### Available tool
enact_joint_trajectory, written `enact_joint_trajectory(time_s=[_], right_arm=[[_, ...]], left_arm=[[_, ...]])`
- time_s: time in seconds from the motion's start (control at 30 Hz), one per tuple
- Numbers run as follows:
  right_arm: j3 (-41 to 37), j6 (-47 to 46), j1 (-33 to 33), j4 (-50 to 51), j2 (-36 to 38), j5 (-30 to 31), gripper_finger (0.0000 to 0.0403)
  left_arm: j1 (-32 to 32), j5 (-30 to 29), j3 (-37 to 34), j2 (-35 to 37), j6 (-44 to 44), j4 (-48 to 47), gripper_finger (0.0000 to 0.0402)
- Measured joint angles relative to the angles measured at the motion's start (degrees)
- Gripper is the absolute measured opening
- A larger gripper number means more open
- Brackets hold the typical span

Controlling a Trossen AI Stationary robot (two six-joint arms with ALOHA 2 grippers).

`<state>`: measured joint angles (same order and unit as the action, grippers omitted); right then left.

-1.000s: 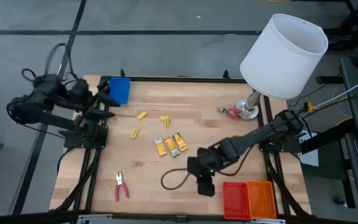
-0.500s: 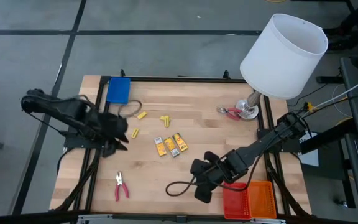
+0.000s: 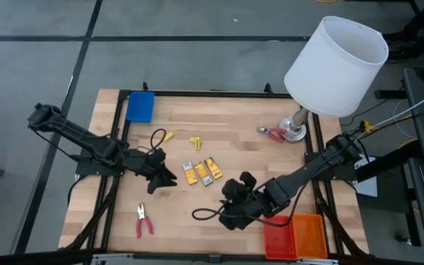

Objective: Pick & Place School Supplies
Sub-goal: Put the yellow crayon box into the orange bin

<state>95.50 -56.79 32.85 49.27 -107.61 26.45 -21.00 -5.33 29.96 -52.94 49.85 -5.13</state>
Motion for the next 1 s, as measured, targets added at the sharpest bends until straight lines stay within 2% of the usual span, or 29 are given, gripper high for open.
enact_joint_trajectory(time_s=[0.13,0.3,0.53,0.63,0.8,1.0], right_arm=[[-0.65,-0.24,-0.17,0.47,-1.01,-2.24,0.0139],[-0.65,-3.14,0.22,0.43,-1.22,-2.03,0.0139],[-0.65,-9.14,0.81,0.07,-1.22,-0.87,0.0139],[-0.65,-12.37,1.42,0.42,-1.17,0.64,0.0139],[-0.65,-17.97,2.74,0.73,-1.13,2.96,0.0139],[-0.65,-25.30,5.55,1.95,-1.11,5.26,0.0139]], left_arm=[[-0.08,0.28,2.76,-3.47,-10.20,-9.52,0.0169],[-1.68,-0.44,9.01,-10.16,-30.98,-10.69,0.0169],[-1.45,-11.95,17.43,-20.84,-55.62,-14.45,0.0169],[0.42,-13.53,19.01,-25.30,-60.70,-14.55,0.0169],[4.37,-7.17,19.38,-31.91,-63.87,-14.64,0.0169],[5.10,-6.01,19.36,-37.06,-72.58,-11.84,0.0169]])
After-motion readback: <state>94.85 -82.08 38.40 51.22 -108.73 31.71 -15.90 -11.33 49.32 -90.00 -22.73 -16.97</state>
